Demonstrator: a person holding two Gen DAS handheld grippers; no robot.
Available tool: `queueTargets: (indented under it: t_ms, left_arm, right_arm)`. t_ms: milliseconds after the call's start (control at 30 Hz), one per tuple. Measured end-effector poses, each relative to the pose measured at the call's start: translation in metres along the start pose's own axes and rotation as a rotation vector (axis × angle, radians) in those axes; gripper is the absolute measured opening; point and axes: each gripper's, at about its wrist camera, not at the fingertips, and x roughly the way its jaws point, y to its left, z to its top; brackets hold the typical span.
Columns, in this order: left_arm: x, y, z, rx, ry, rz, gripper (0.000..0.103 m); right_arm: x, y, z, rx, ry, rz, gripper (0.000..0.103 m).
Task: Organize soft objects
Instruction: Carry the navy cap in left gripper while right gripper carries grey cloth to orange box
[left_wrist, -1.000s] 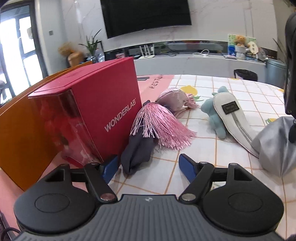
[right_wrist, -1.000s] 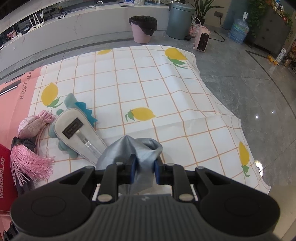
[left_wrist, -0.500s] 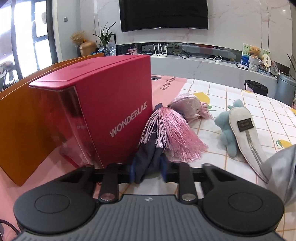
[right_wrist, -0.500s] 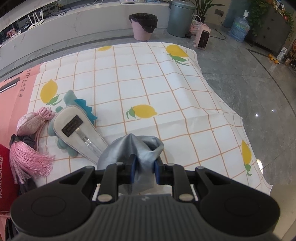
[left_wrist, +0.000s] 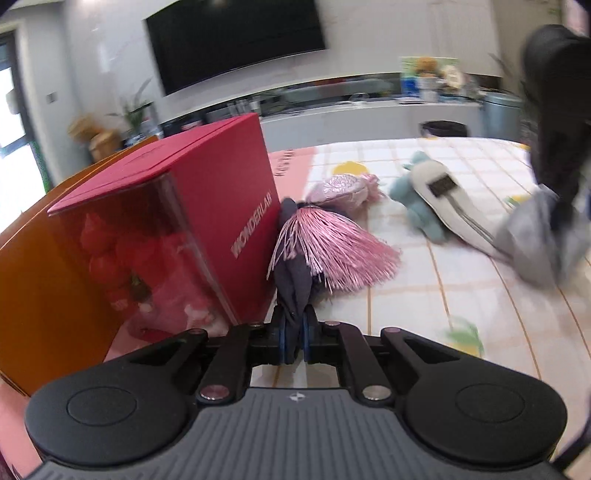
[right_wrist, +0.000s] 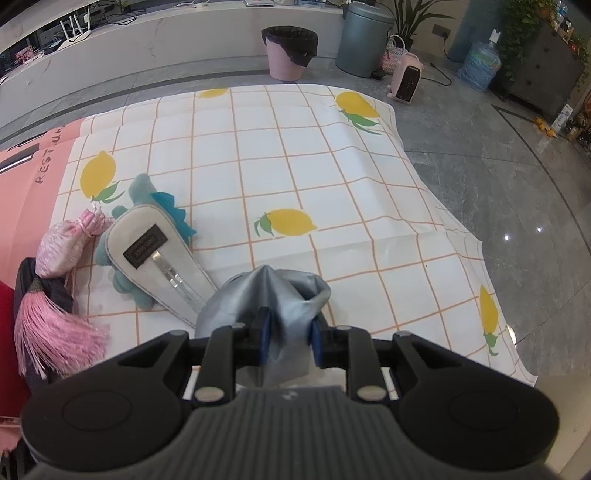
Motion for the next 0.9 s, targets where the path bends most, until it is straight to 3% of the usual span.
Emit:
queueTargets:
  t_ms: [133, 233, 400, 433, 533, 633, 733, 800, 900]
  left_arm:
    - [-0.009, 0.013, -0.009, 0.03, -0.009, -0.084, 0.013]
    - [-0.004, 0.016, -0.007, 0.013, -0.011, -0.073, 0.029]
    - [-0.001, 0.0, -0.007, 0.126, -0.075, -0.088, 0.075]
    - [-0.001, -0.006, -0.006, 0.149, -0.085, -0.088, 0.076]
    - [0.003, -0.013, -0.003, 0.165, -0.081, -0.078, 0.076]
    - [0.012, -0.014, 0.005, 0.118, -0.062, -0.09, 0.076]
    - [0.018, -0.011, 0.007, 0.055, -0.04, -0.07, 0.058]
    - [0.018, -0.012, 0.007, 0.04, -0.034, -0.041, 0.027]
    - [0.016, -0.013, 0.005, 0.043, -0.023, -0.015, 0.018]
  right_arm:
    - [-0.001, 0.0, -0.001, -0.003, 0.002, 0.003, 0.021]
    - [-0.002, 0.001, -0.001, -0.008, 0.0, 0.007, 0.021]
    - [-0.002, 0.005, -0.001, -0.023, -0.004, 0.005, 0.021]
    - [-0.002, 0.006, -0.001, -0.024, -0.003, 0.005, 0.021]
    - [-0.002, 0.007, -0.002, -0.032, -0.001, 0.004, 0.021]
    - [-0.002, 0.006, -0.001, -0.026, -0.005, 0.007, 0.021]
    - [-0.003, 0.005, 0.0, -0.017, -0.006, 0.011, 0.021]
    - [-0.003, 0.003, -0.001, -0.009, -0.004, 0.01, 0.021]
    - [-0.003, 0.002, -0.001, -0.006, -0.005, 0.008, 0.021]
